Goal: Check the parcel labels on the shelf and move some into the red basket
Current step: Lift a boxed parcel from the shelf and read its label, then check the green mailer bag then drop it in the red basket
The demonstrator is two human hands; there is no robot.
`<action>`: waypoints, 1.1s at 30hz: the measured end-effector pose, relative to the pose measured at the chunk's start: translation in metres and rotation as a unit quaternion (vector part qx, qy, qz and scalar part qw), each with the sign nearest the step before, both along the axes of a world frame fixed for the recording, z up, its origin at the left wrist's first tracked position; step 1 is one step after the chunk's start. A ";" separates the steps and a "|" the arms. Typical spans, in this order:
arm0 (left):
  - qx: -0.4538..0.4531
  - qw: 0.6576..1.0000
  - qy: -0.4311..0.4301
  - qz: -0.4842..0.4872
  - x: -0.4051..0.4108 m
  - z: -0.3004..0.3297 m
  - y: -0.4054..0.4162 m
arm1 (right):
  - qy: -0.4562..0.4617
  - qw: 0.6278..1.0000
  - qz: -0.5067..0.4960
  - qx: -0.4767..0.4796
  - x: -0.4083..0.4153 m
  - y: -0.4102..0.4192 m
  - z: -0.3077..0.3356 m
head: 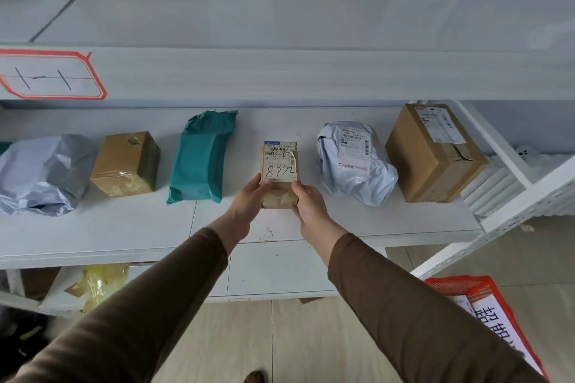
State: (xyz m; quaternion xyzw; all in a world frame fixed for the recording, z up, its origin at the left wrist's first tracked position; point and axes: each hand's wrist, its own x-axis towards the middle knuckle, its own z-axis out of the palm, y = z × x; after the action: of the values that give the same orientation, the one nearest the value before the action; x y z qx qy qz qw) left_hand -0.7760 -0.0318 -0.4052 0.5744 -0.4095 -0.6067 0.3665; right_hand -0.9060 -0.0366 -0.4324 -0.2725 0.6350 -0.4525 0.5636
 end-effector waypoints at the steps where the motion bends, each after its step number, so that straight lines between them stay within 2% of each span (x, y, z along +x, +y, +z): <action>1: 0.004 1.000 -0.004 -0.004 0.002 -0.003 -0.009 | 0.021 1.000 0.001 -0.004 0.002 -0.010 -0.004; 8: 0.013 1.000 0.016 -0.015 0.010 -0.024 -0.052 | 0.113 0.993 -0.021 -0.025 0.013 -0.051 -0.005; 11: 0.030 0.999 0.002 -0.024 0.015 -0.033 -0.056 | 0.143 0.989 -0.024 -0.014 0.015 -0.055 -0.013; 13: 0.034 0.999 -0.026 -0.023 0.018 -0.030 -0.054 | 0.195 0.981 -0.017 -0.001 0.020 -0.054 -0.013; 15: -0.003 0.996 -0.086 -0.003 0.024 -0.021 -0.050 | 0.314 0.948 -0.015 -0.050 0.028 -0.051 -0.012; 17: -0.100 0.985 -0.139 0.019 0.040 -0.013 -0.048 | 0.416 0.887 -0.014 -0.198 0.046 -0.041 -0.002; 18: -0.153 0.975 -0.161 0.029 0.052 -0.010 -0.048 | 0.432 0.863 -0.003 -0.262 0.058 -0.037 0.003; 19: -0.196 0.962 -0.187 0.043 0.067 -0.009 -0.049 | 0.424 0.856 0.019 -0.295 0.072 -0.034 0.007; 21: -0.227 0.939 -0.244 0.089 0.103 -0.009 -0.052 | 0.354 0.890 0.089 -0.272 0.101 -0.034 0.016; 23: -0.181 0.938 -0.258 0.146 0.141 -0.016 -0.062 | 0.253 0.941 0.159 -0.160 0.126 -0.039 0.024; 25: -0.074 0.956 -0.224 0.174 0.171 -0.024 -0.069 | 0.161 0.965 0.198 -0.057 0.145 -0.047 0.024; 27: 0.024 0.973 -0.184 0.136 0.185 -0.032 -0.069 | 0.100 0.970 0.223 0.001 0.156 -0.053 0.015; 28: 0.046 0.979 -0.166 0.109 0.186 -0.036 -0.067 | 0.081 0.968 0.237 0.015 0.160 -0.055 0.010; 30: 0.053 0.984 -0.147 0.084 0.184 -0.039 -0.061 | 0.050 0.965 0.257 0.026 0.163 -0.054 0.006; 33: 0.018 0.986 -0.126 0.104 0.178 -0.036 -0.047 | 0.023 0.971 0.236 0.003 0.161 -0.044 0.011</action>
State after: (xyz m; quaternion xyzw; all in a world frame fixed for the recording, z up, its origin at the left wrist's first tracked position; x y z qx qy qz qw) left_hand -0.5976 -0.0792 -0.4410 0.6921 -0.3795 -0.4957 0.3622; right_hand -0.7455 -0.0802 -0.4215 -0.4234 0.5667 -0.2983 0.6408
